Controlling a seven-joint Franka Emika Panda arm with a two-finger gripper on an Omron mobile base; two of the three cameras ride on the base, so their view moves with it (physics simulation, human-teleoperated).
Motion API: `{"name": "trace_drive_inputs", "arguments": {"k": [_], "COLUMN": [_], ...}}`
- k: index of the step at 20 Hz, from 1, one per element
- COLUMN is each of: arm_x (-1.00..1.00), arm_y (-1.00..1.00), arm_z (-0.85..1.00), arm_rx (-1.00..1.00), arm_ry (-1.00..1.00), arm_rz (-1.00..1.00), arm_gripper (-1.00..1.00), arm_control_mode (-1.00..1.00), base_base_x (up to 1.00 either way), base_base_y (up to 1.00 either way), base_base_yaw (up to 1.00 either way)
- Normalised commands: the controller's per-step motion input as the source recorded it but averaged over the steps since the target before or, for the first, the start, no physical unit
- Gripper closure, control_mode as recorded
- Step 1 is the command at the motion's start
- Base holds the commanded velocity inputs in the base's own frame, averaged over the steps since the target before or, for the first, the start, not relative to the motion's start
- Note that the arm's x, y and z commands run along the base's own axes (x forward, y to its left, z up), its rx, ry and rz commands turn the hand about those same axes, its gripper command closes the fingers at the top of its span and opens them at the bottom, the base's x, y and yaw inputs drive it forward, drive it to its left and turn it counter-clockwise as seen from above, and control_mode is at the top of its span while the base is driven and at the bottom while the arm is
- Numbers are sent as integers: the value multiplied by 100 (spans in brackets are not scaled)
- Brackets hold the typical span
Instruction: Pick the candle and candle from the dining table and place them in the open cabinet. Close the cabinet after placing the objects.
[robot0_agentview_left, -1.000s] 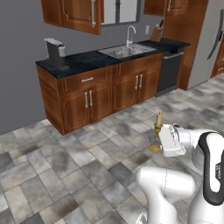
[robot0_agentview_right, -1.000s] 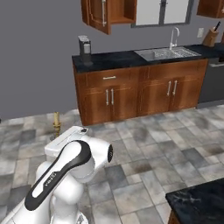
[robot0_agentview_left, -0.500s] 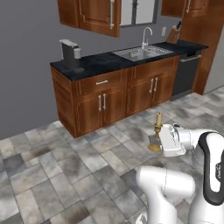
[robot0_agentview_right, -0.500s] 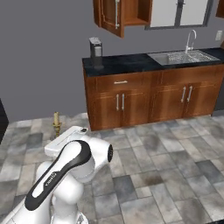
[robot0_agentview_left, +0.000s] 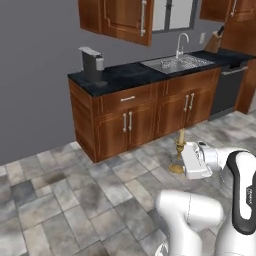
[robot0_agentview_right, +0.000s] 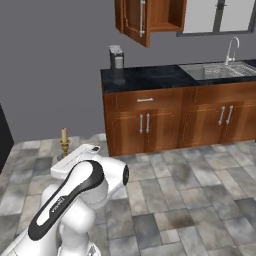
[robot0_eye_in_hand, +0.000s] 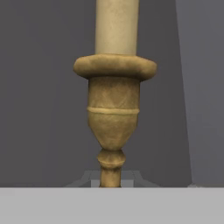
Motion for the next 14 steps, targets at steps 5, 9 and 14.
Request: {"name": "trace_drive_inputs", "arguments": {"k": [5, 9, 14], "arm_x": [0, 0, 0], "arm_y": [0, 0, 0], "arm_z": [0, 0, 0], "arm_rx": [0, 0, 0], "arm_ry": [0, 0, 0], "arm_rz": [0, 0, 0], "arm_gripper": [100, 100, 100], "arm_control_mode": [100, 100, 100], "base_base_x": [62, 65, 65], "base_base_y": [-28, -32, -35], "base_base_yaw": [12, 12, 12]}}
